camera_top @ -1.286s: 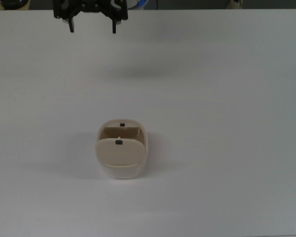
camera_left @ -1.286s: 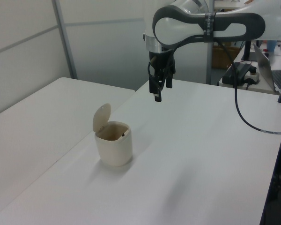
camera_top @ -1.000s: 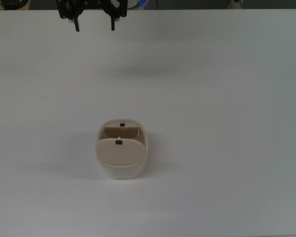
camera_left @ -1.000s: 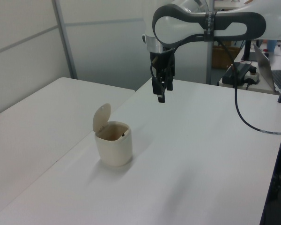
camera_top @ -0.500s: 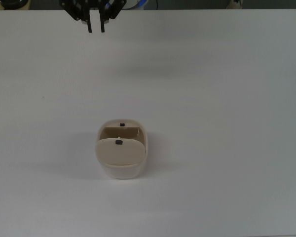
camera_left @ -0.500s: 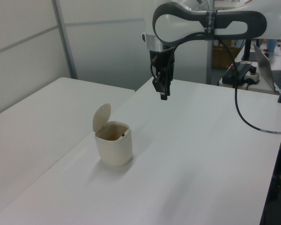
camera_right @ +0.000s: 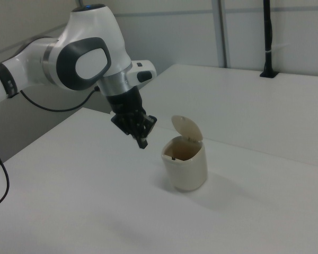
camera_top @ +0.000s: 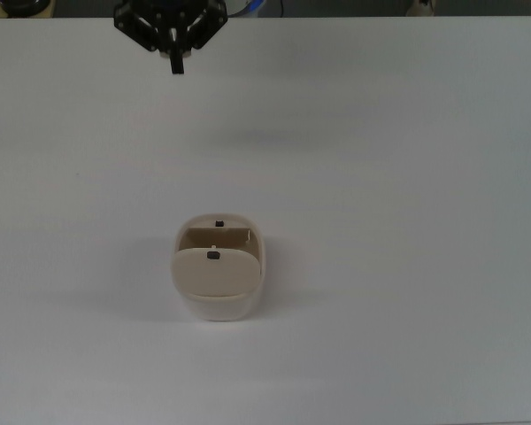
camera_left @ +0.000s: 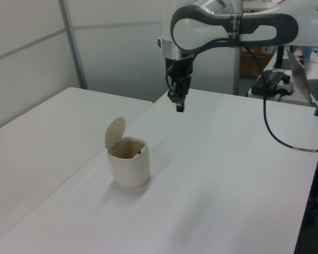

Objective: Close the trash can
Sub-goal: 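Move the gripper toward the open lid and contact its back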

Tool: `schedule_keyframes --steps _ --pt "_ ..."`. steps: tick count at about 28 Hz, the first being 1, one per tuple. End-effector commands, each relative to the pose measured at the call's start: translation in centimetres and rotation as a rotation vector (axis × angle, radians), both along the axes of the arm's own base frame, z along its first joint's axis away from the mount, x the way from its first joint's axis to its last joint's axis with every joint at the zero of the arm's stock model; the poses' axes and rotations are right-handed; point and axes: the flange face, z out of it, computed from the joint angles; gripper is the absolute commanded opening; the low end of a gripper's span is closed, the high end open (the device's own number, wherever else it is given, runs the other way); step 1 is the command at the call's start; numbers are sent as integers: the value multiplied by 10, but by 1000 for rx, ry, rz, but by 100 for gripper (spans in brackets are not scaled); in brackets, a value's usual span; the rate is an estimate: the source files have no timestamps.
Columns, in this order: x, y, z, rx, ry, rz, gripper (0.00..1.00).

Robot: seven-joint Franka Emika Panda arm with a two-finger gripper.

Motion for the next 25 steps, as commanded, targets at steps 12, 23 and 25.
schedule_keyframes --steps 12,23,25 --pt "92 7 -19 60 -544 -31 0" --pt "129 32 -74 138 -686 -93 0" --pt "132 36 -83 141 -675 -95 0"
